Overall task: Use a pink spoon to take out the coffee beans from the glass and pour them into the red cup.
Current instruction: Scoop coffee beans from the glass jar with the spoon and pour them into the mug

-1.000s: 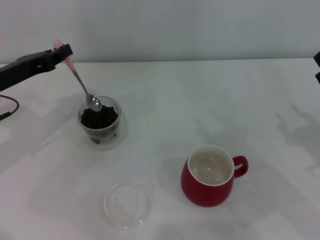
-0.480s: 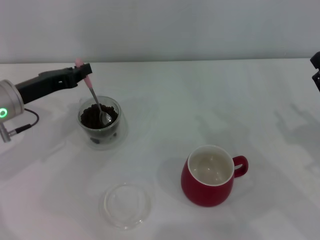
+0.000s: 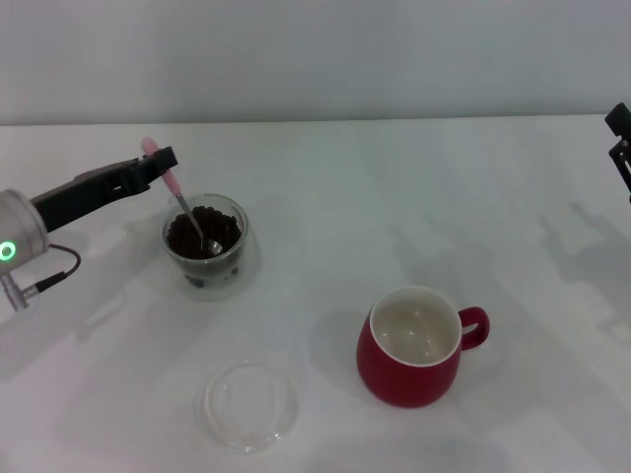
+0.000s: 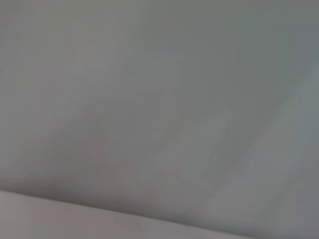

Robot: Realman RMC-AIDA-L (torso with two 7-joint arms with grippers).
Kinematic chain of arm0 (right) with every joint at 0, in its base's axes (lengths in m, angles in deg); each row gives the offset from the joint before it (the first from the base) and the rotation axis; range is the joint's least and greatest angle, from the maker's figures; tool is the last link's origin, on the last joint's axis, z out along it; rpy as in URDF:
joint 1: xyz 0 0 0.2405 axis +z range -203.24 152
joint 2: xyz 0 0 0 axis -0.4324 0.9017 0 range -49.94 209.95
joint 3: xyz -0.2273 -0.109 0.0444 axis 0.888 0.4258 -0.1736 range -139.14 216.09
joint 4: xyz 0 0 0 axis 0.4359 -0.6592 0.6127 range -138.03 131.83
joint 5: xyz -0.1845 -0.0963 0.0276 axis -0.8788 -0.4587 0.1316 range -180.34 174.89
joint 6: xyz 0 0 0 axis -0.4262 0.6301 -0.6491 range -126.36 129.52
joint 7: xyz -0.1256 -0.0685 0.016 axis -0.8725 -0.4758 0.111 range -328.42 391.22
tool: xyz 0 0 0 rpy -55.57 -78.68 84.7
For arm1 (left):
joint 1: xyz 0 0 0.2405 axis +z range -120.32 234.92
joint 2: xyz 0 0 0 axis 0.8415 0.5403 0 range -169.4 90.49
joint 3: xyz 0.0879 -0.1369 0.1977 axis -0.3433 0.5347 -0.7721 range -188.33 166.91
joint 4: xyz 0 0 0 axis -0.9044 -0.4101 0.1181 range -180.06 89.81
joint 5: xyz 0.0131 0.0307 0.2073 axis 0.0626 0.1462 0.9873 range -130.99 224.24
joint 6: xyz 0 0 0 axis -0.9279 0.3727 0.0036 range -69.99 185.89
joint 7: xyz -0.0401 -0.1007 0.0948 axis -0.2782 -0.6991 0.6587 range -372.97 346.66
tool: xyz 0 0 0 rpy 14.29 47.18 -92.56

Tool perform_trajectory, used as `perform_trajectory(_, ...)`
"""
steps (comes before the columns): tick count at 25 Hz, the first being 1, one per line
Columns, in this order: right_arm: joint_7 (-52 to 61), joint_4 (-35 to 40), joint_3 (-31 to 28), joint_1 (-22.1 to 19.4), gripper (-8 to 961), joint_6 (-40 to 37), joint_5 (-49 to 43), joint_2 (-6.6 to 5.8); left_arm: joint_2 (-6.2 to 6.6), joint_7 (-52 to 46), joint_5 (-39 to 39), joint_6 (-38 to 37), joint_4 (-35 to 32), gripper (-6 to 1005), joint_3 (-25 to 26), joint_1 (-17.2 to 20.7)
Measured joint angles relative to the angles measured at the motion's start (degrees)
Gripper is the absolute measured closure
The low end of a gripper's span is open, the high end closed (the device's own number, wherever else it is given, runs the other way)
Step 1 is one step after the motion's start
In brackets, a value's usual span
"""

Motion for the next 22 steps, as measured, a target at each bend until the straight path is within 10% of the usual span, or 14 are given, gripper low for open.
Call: perform_trajectory(22,0.3,0.6,1.2,0.9,437,-0.8,0.2,0.00,0.14,-1.7,-15.7,2.1,5.2,875,0.0,7.2)
